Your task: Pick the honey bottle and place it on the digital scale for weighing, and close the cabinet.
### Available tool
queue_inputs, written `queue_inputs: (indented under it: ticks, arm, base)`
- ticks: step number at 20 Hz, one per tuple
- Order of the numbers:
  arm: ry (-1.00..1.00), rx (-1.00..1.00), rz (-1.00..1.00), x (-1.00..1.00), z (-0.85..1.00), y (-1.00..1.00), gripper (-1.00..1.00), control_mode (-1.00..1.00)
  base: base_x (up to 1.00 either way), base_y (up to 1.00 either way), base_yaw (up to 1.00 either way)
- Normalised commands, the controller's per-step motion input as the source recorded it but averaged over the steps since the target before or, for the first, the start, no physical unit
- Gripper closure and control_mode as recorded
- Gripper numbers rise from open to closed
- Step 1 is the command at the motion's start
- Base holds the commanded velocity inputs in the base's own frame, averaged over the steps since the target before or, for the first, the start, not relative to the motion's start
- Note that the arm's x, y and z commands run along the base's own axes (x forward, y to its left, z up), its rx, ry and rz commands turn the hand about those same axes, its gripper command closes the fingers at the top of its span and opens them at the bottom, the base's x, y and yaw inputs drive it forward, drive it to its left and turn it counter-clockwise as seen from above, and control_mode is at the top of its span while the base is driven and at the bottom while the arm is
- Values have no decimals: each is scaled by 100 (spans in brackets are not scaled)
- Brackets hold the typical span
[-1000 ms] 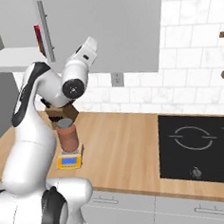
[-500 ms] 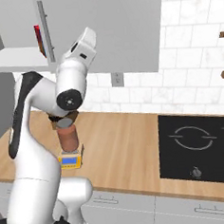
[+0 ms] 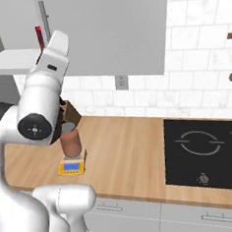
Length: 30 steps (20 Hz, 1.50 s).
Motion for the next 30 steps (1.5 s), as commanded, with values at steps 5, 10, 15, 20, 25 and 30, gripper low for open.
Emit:
queue_inputs:
  ticks: [5,10,15,20,25,30]
  arm:
    - [-5,6,0,-63,-38,57,100,-100]
    - [-9,0,0,-36,-37,67,100,-100]
    - [-1,0,0,-32,-38,41,100,-100]
    - [-9,0,0,-67,-9,12,100,-100]
    - [-16,0,0,-90,0,17,100,-100]
    - [-18,0,0,-100,0,5,100,-100]
  base:
    - [0,0,0]
    - [0,0,0]
    - [0,0,0]
    - [0,0,0]
    - [0,0,0]
    - [0,0,0]
